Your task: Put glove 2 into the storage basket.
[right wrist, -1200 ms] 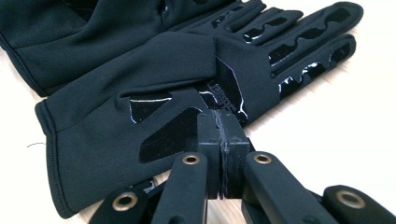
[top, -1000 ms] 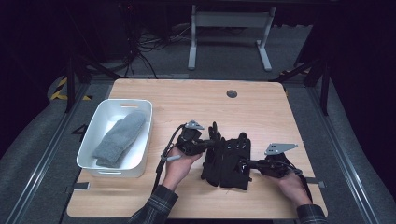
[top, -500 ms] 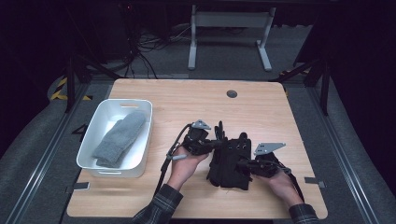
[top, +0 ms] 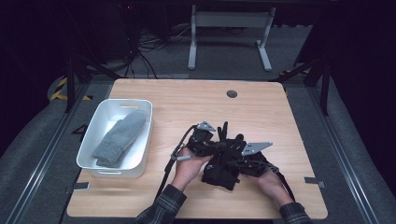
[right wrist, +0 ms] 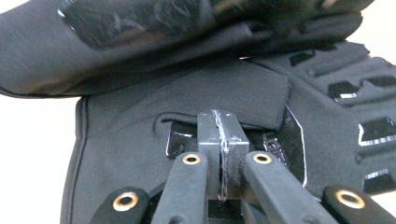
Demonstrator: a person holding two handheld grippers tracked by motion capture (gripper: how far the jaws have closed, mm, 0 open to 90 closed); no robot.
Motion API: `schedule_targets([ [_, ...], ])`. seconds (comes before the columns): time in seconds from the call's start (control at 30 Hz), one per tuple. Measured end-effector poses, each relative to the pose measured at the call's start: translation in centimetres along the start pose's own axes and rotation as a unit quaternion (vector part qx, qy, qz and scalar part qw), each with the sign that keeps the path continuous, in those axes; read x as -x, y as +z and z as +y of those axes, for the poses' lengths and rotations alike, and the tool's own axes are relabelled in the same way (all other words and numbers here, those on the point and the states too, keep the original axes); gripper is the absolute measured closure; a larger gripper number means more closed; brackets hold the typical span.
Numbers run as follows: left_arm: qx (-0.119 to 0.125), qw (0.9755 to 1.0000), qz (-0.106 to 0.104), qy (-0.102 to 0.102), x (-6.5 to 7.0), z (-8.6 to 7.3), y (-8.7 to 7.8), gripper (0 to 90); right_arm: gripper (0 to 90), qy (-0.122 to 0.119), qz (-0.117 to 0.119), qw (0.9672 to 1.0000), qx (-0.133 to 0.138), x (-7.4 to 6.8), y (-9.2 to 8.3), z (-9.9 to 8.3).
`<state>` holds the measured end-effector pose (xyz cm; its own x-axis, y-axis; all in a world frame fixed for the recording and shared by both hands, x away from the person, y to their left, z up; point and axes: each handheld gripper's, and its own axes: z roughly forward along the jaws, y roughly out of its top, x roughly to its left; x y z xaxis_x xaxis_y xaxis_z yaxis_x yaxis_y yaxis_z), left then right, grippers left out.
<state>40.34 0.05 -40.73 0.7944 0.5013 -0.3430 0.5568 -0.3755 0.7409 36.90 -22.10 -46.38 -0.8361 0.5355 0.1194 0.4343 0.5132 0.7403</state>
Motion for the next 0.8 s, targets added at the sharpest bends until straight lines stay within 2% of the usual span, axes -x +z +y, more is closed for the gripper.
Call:
schedule_targets([
  [0.07,-0.001,1.0000,-0.002,0.000,0.0,0.0,0.3,87.9,90.0,-0.006,-0.003,1.0000,0.003,-0.2,-0.1,0.2],
  [0.17,-0.005,1.0000,-0.003,0.001,0.3,-0.1,0.8,87.9,90.0,0.004,-0.016,0.9995,0.028,0.3,-2.1,0.0],
  [0.3,-0.008,0.9999,-0.010,0.003,0.6,-0.2,1.5,87.9,90.0,0.015,-0.035,0.9990,0.025,1.0,-3.8,-1.1],
  [0.37,-0.011,0.9999,-0.010,0.004,0.9,-0.2,1.9,87.9,90.0,0.022,-0.037,0.9989,0.016,1.3,-4.2,-1.8],
  [0.6,-0.015,0.9997,-0.018,0.006,1.5,0.0,3.0,87.9,90.0,0.023,-0.035,0.9991,-0.009,1.7,-3.2,-2.2],
  [0.8,-0.023,0.9995,-0.022,0.004,1.6,-0.2,4.2,87.8,90.0,0.023,-0.029,0.9993,-0.008,1.5,-2.7,-2.0],
])
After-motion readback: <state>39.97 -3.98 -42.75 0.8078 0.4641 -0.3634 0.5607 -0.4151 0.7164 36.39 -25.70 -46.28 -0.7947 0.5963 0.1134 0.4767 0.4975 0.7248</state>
